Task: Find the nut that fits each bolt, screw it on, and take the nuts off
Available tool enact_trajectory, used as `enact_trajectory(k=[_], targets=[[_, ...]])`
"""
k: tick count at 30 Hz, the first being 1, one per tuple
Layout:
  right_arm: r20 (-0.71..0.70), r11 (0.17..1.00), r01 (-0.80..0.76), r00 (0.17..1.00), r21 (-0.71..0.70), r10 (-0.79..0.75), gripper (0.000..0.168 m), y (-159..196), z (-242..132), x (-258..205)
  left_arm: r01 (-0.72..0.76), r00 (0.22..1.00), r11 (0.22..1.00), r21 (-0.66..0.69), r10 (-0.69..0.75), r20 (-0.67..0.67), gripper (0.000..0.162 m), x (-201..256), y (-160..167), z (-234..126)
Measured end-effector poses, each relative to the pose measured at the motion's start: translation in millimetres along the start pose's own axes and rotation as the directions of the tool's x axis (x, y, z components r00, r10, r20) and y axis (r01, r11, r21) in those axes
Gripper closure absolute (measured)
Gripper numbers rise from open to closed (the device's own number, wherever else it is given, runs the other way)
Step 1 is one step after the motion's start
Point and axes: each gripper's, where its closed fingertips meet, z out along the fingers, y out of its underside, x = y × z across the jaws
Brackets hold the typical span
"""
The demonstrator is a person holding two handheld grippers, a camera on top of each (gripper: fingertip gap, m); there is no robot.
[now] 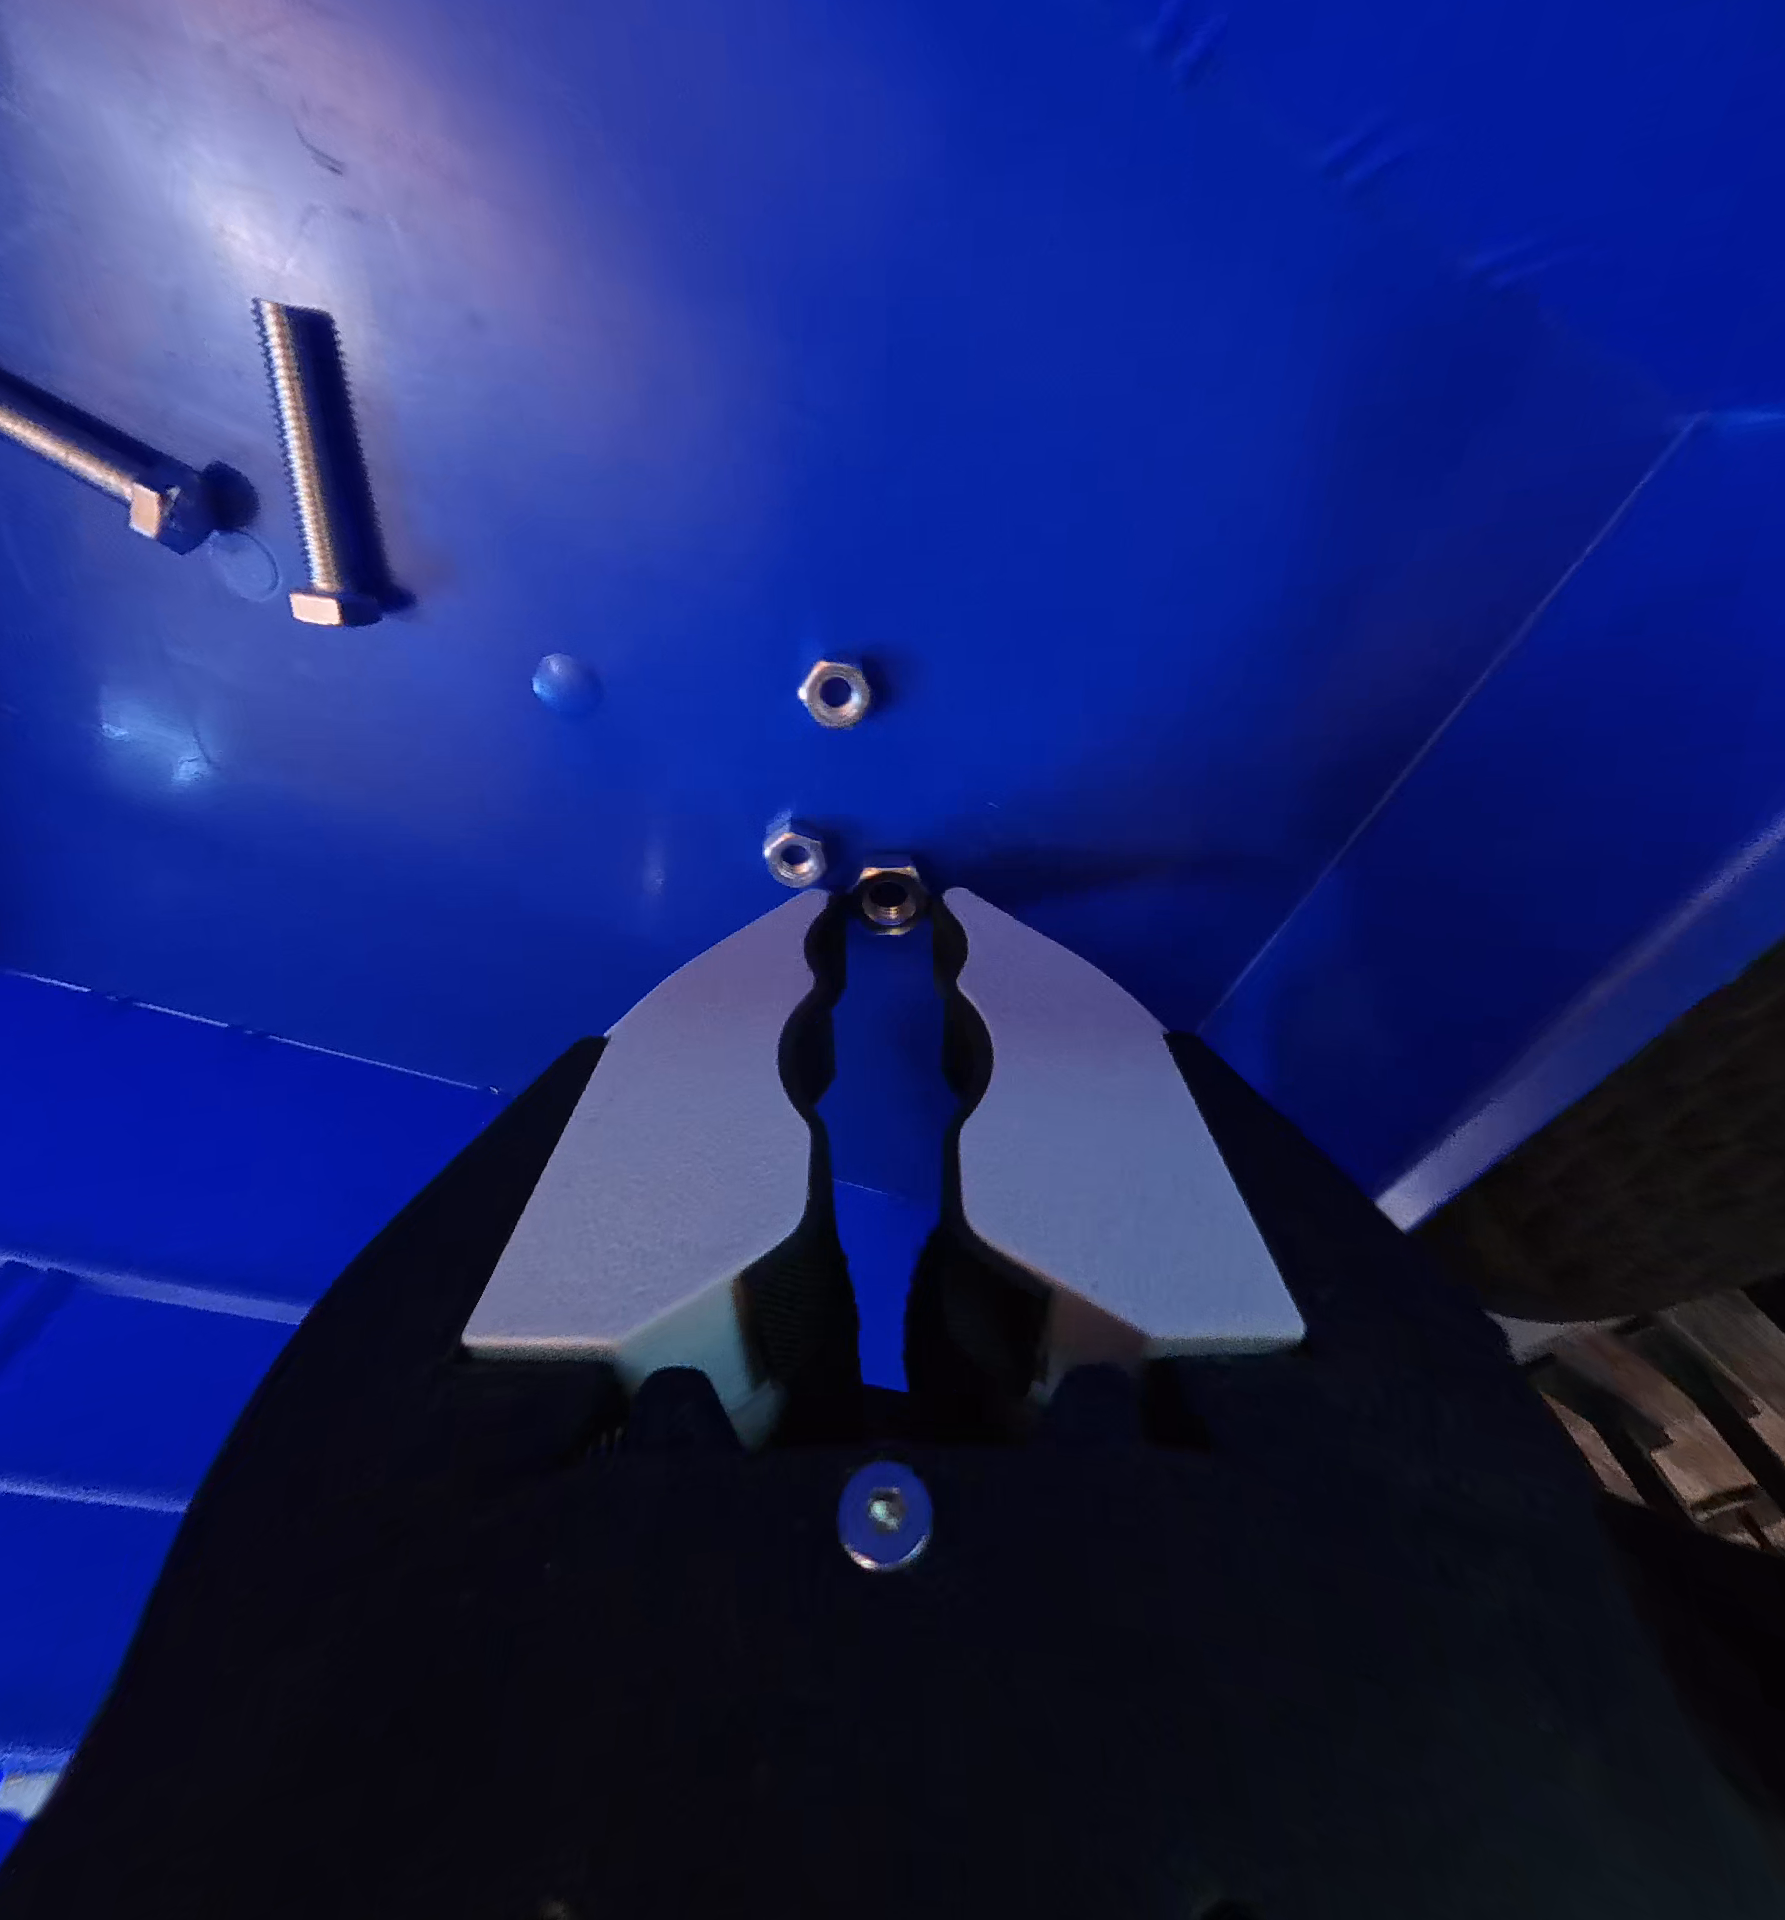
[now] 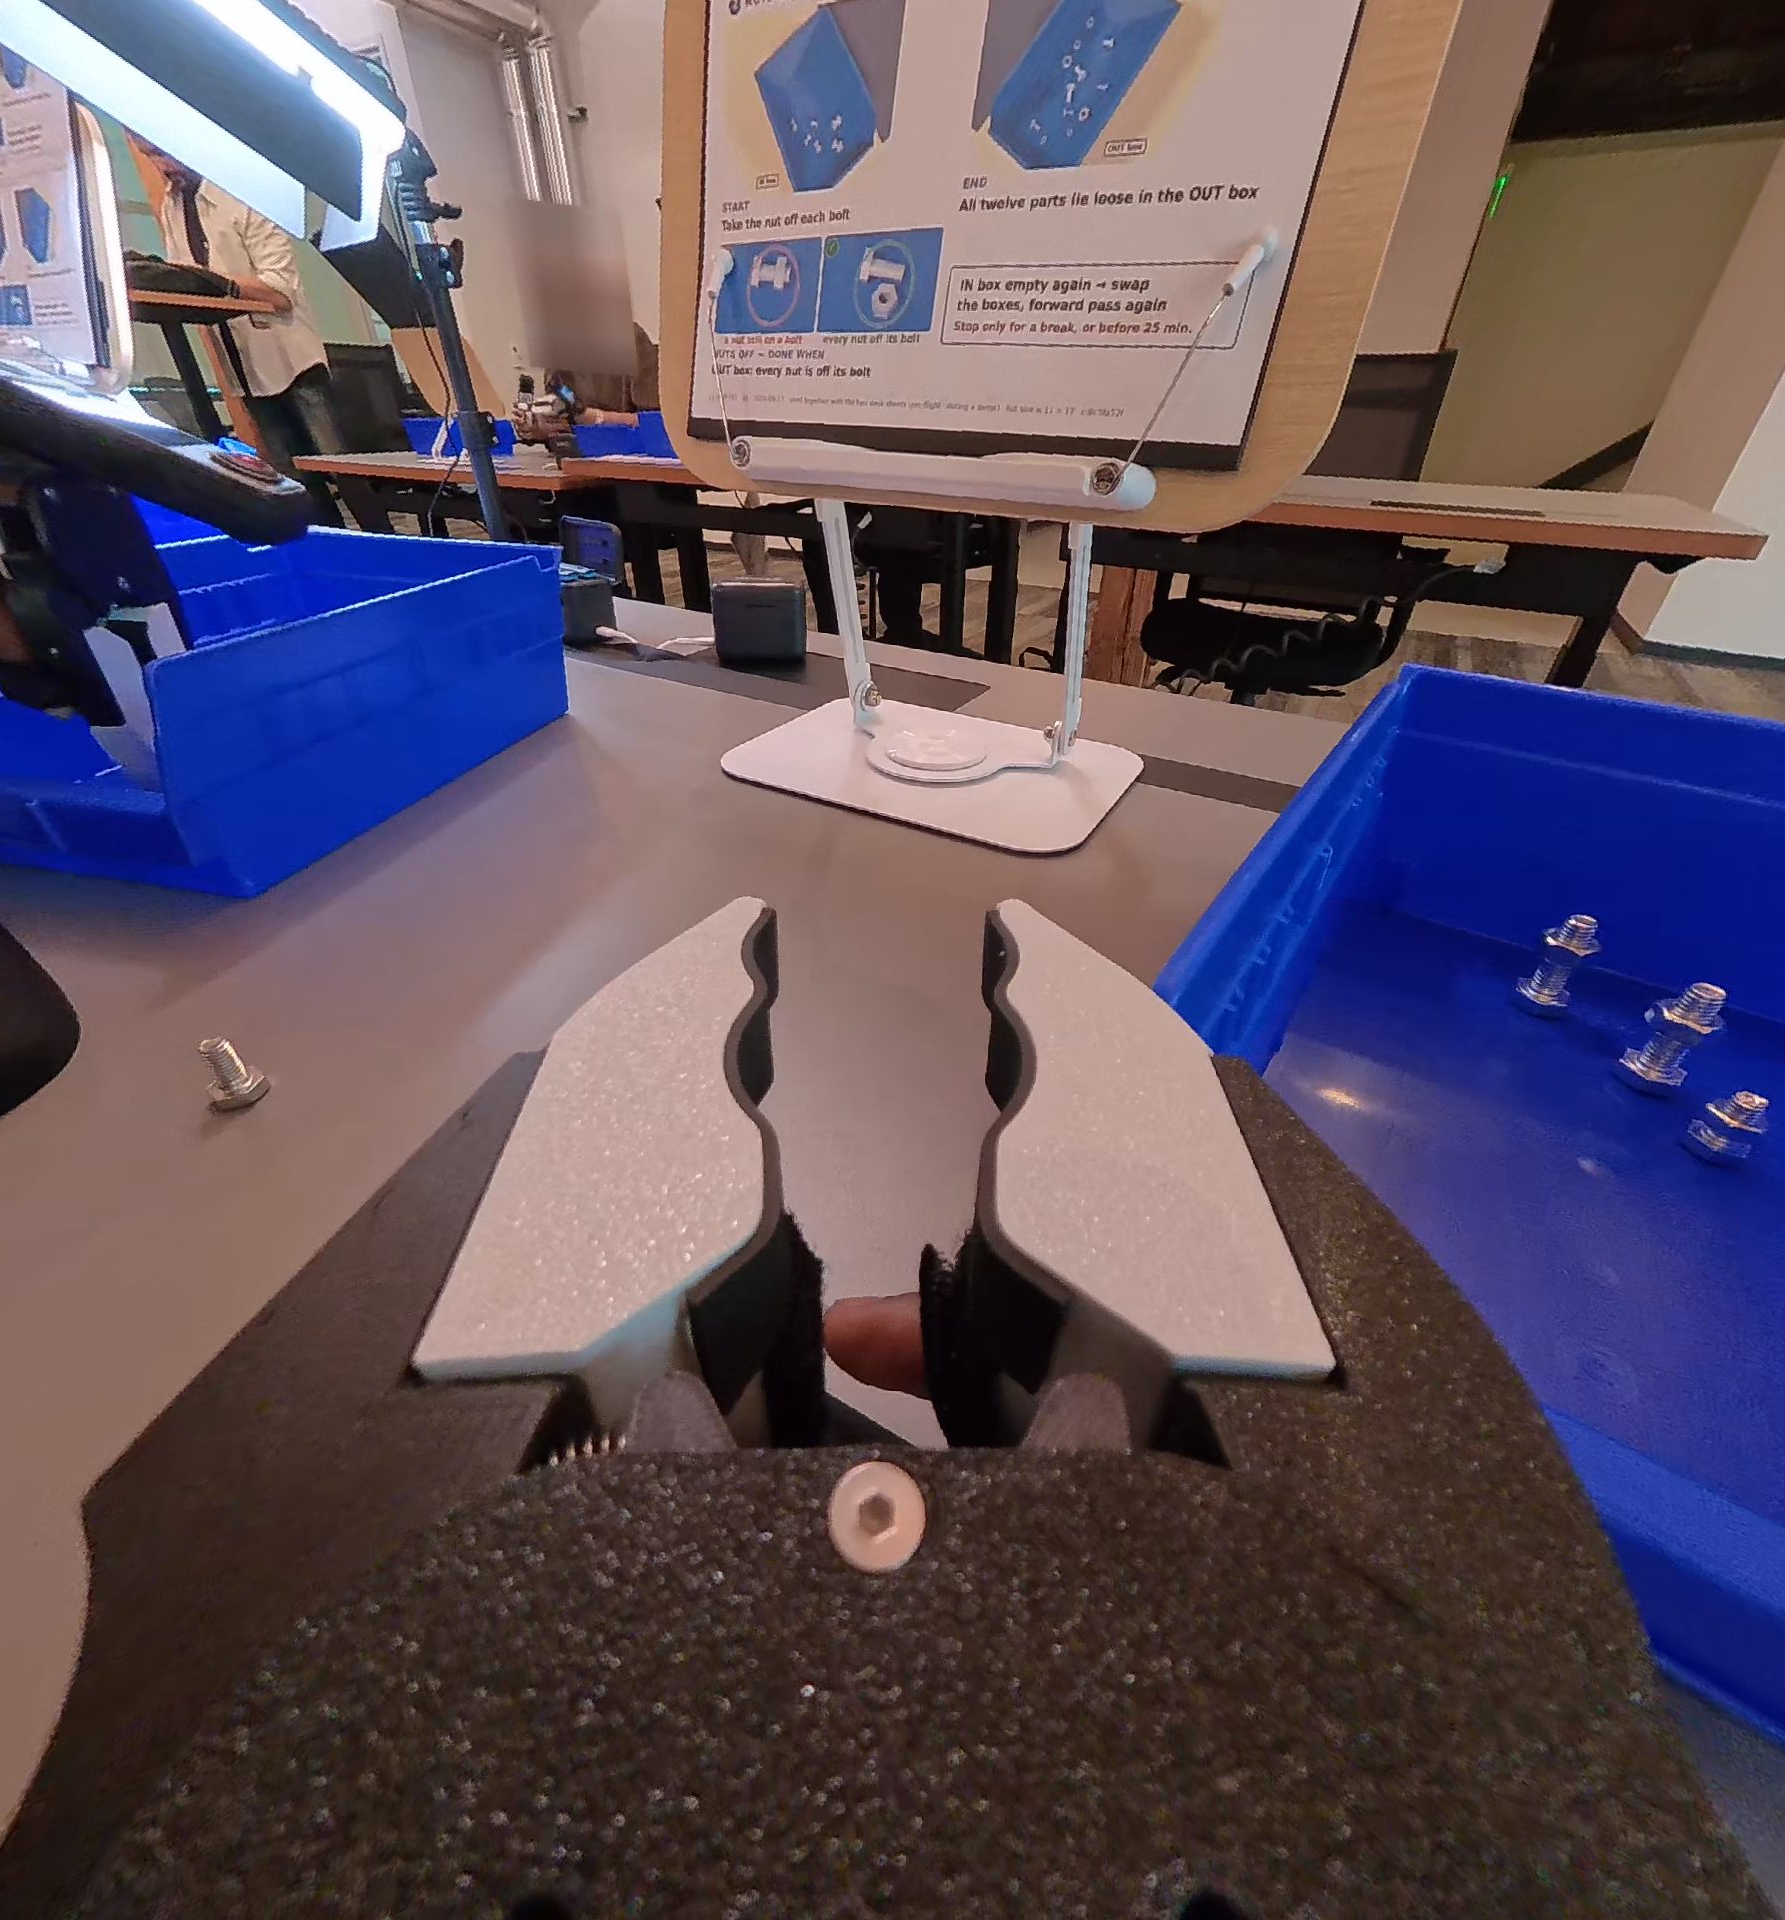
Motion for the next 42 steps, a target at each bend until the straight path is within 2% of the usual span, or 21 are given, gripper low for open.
enact_trajectory(k=[4,9,12,15,20,24,30,42], targets=[[0.001,1.0,-0.001,1.0,-0.003,0.001,0.13,0.4,0.5,-0.2,-0.036,0.999,0.999,0.025,0.035,0.025,0.146,5.6,0.9,-18.0],[0.004,1.0,-0.001,1.0,-0.008,0.001,0.13,1.1,1.2,-0.5,-0.14,0.98,0.98,0.144,0.117,0.158,0.146,27.3,-15.5,-76.0],[0.008,1.0,-0.001,1.0,-0.013,0.001,0.13,1.9,1.7,-1.0,-0.257,0.953,0.931,0.26,0.199,0.23,0.146,61.5,-39.2,-112.0],[0.01,1.0,-0.001,1.0,-0.015,0.001,0.13,2.4,2.1,-1.4,-0.425,0.9,0.842,0.332,0.354,0.253,0.146,117.0,-67.9,-128.5],[0.011,1.0,-0.005,1.0,-0.006,0.005,0.13,1.1,1.4,-1.2,-0.621,0.783,0.709,0.334,0.577,0.23,0.146,203.7,-110.1,-104.5],[0.015,1.0,-0.007,1.0,-0.001,0.008,0.13,0.5,1.0,-1.5,-0.676,0.729,0.674,0.299,0.671,0.135,0.146,248.1,-128.8,-60.3],[0.018,1.0,-0.002,1.0,0.003,0.002,0.13,-0.1,0.9,-2.3,-0.7,0.709,0.686,0.2,0.702,0.071,0.146,262.5,-134.5,-14.8],[0.017,1.0,-0.001,1.0,0.002,0.001,0.13,-0.1,1.3,-2.3,-0.724,0.688,0.676,0.138,0.722,0.067,0.146,265.1,-136.5,2.9]])
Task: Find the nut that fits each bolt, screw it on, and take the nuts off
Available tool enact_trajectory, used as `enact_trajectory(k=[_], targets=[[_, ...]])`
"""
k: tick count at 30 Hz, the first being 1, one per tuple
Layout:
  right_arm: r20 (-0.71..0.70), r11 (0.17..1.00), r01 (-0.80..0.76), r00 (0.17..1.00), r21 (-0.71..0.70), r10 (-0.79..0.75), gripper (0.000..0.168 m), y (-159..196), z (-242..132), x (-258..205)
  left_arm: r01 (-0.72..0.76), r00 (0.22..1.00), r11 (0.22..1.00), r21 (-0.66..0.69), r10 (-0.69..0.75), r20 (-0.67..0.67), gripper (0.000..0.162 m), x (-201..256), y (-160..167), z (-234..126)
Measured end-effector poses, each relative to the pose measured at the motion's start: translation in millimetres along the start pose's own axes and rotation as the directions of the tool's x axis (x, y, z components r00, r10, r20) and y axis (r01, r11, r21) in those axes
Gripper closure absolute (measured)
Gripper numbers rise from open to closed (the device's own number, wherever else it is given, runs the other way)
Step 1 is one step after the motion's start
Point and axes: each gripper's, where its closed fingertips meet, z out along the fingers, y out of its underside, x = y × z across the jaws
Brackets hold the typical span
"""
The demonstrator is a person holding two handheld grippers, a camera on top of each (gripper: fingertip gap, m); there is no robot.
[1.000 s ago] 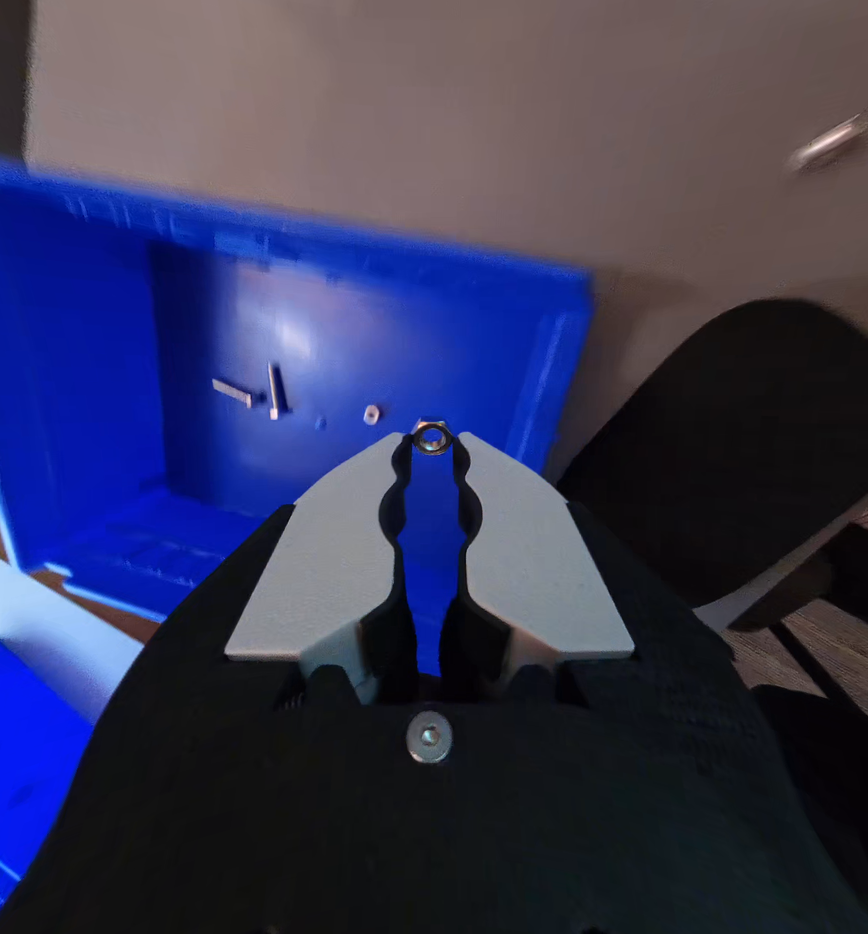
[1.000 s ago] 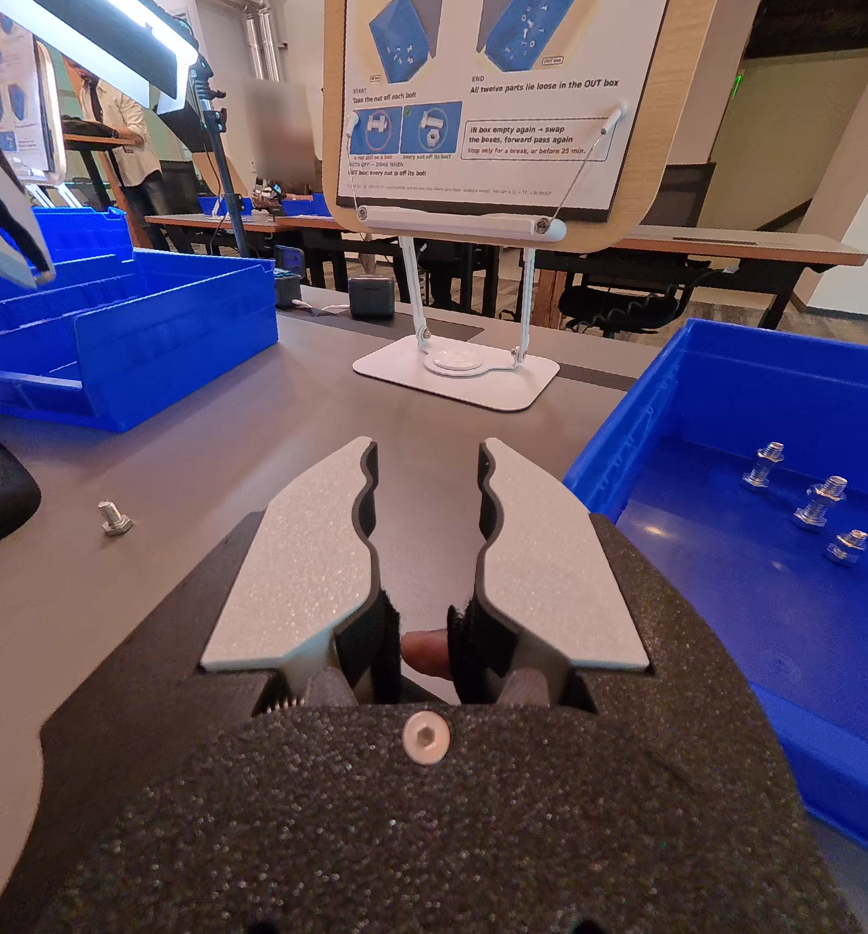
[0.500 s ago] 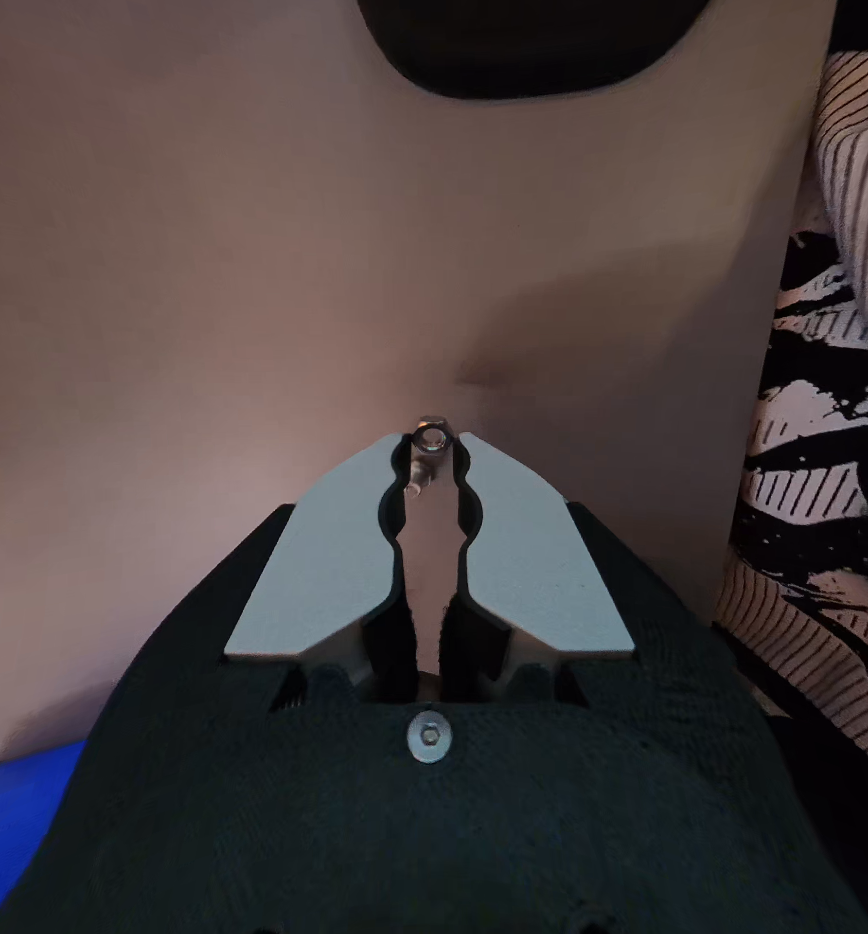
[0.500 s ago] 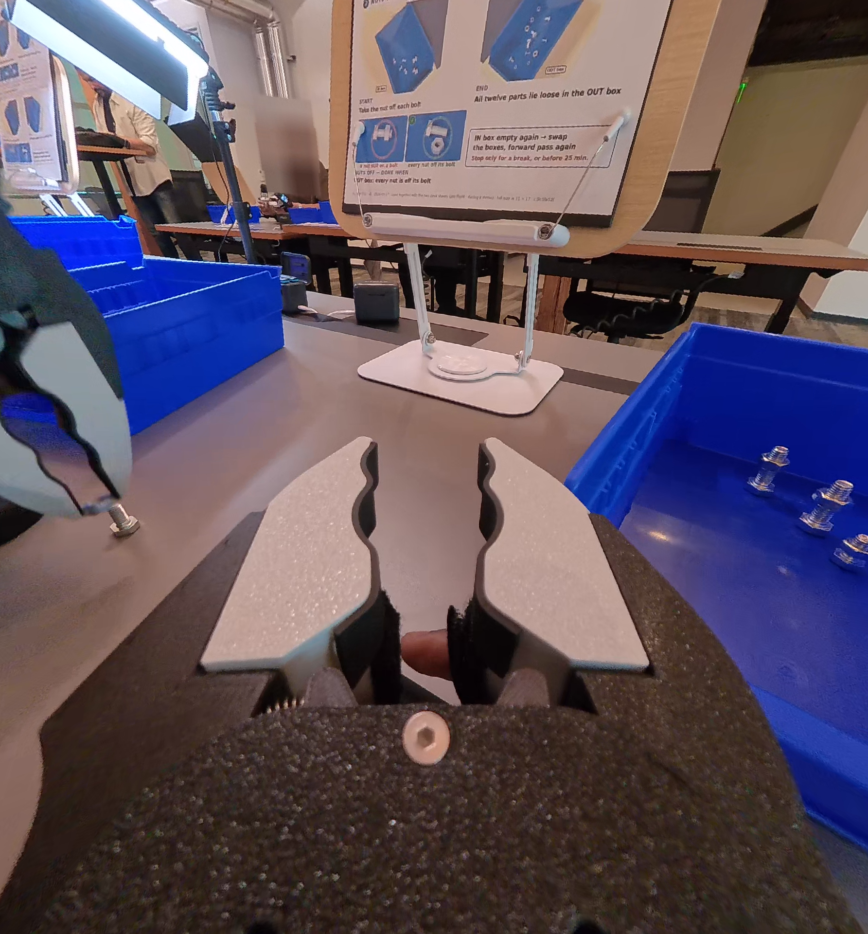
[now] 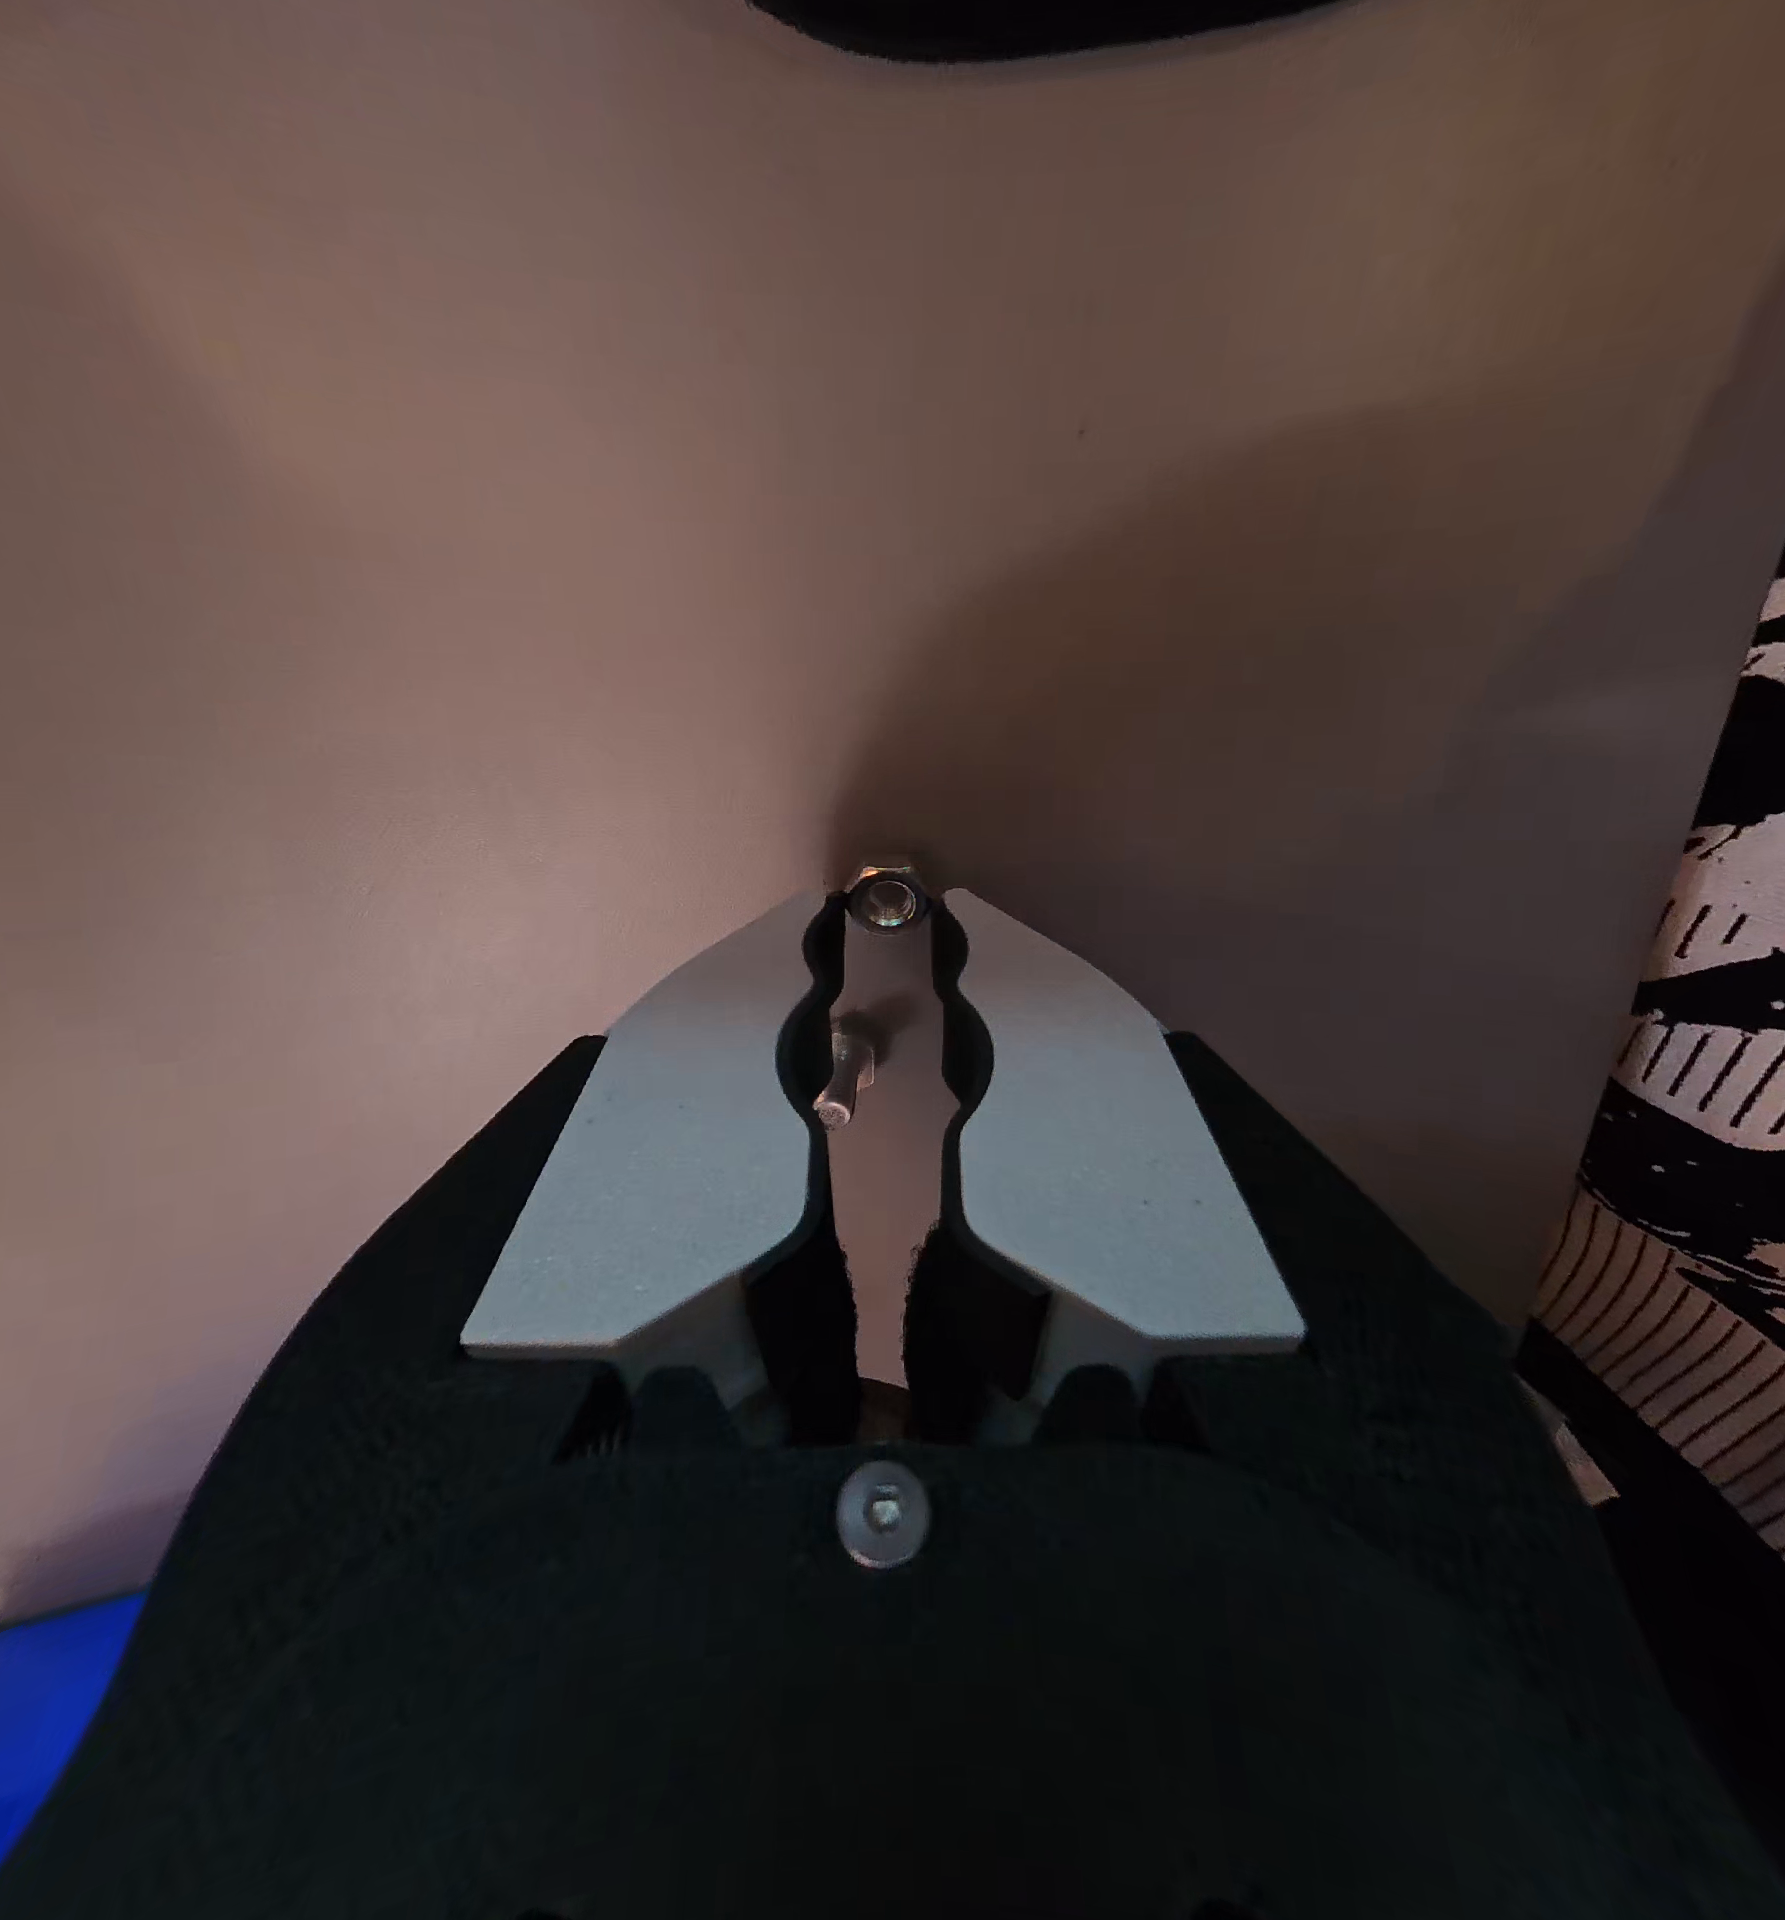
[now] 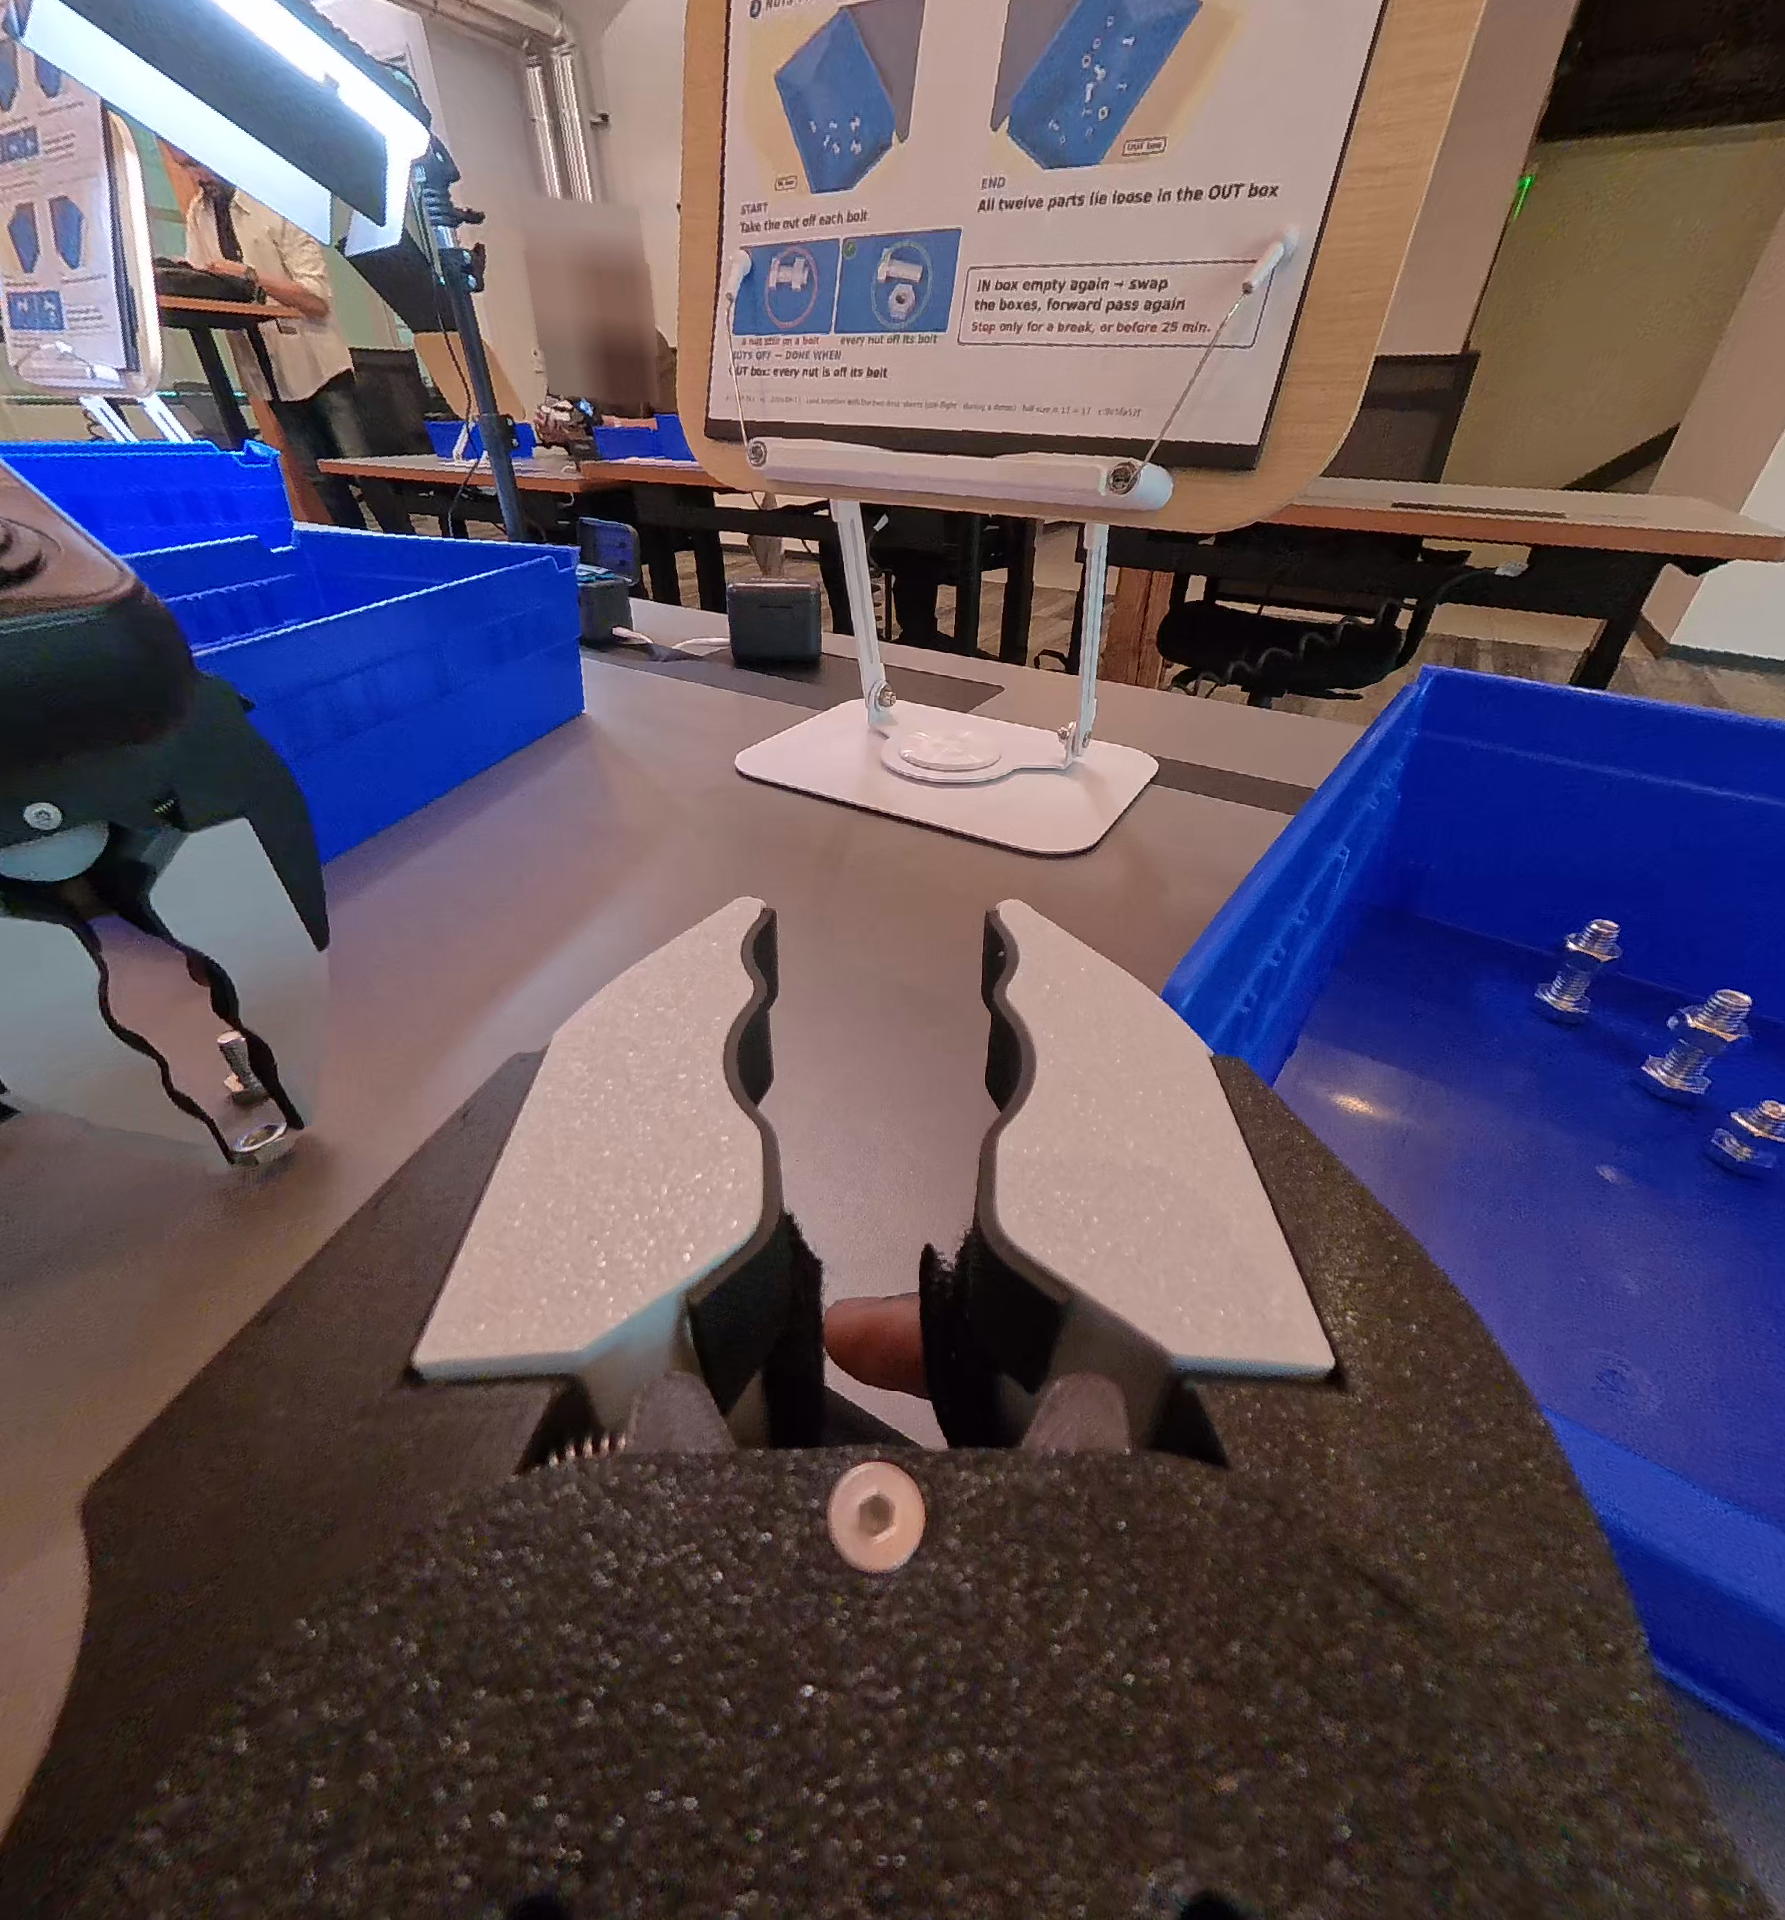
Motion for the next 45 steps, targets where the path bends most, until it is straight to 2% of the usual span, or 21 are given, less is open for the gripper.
enact_trajectory(k=[6,10,12,14,17,21,25,28,30,34,38,45], targets=[[0.0,1.0,0.0,1.0,-0.001,0.0,0.13,0.0,0.0,-0.1,0.011,1.0,1.0,0.012,-0.011,-0.009,0.145,1.3,-0.5,1.8],[0.002,1.0,0.002,1.0,-0.005,-0.002,0.13,0.5,0.3,-0.5,0.034,0.999,0.998,0.056,-0.034,-0.003,0.136,-0.7,-1.4,-4.8],[0.007,1.0,0.002,1.0,-0.011,-0.002,0.13,0.9,0.8,-1.1,0.067,0.997,0.988,0.139,-0.07,0.017,0.134,-3.8,-4.4,-15.3],[0.013,1.0,0.003,1.0,-0.022,-0.002,0.129,2.2,1.8,-1.8,0.118,0.989,0.946,0.303,-0.137,0.045,0.133,-10.3,-12.1,-32.9],[0.025,0.999,0.016,1.0,-0.051,-0.014,0.129,5.6,4.5,-4.6,0.148,0.973,0.787,0.598,-0.225,0.056,0.128,-17.7,-20.3,-67.1],[0.047,0.994,0.055,0.998,-0.09,-0.05,0.128,10.0,8.5,-10.4,0.141,0.951,0.453,0.88,-0.309,0.007,0.119,-18.5,-11.3,-107.3],[0.129,0.988,0.086,0.989,-0.127,-0.07,0.129,10.2,16.4,-29.9,0.104,0.934,0.148,0.984,-0.353,-0.045,0.105,-9.6,7.3,-130.6],[0.305,0.979,0.097,0.952,-0.182,-0.037,0.131,11.6,27.2,-72.7,0.072,0.925,0.009,0.997,-0.374,-0.063,0.102,-3.8,21.4,-136.4],[0.433,0.96,0.127,0.901,-0.249,-0.007,0.132,19.4,34.6,-109.1,0.085,0.926,-0.02,0.996,-0.368,-0.086,0.101,-0.4,25.5,-136.3],[0.613,0.886,0.266,0.79,-0.378,0.024,0.136,50.0,46.6,-172.1,0.083,0.932,0.018,0.996,-0.355,-0.071,0.099,3.0,24.4,-129.8],[0.661,0.833,0.347,0.75,-0.431,0.029,0.145,73.1,58.9,-200.2,0.063,0.936,0.024,0.998,-0.347,-0.05,0.099,6.0,24.4,-129.5],[0.662,0.797,0.368,0.748,-0.478,0.052,0.155,91.1,66.7,-207.2,0.067,0.936,0.012,0.998,-0.348,-0.059,0.099,6.1,26.9,-130.1]])
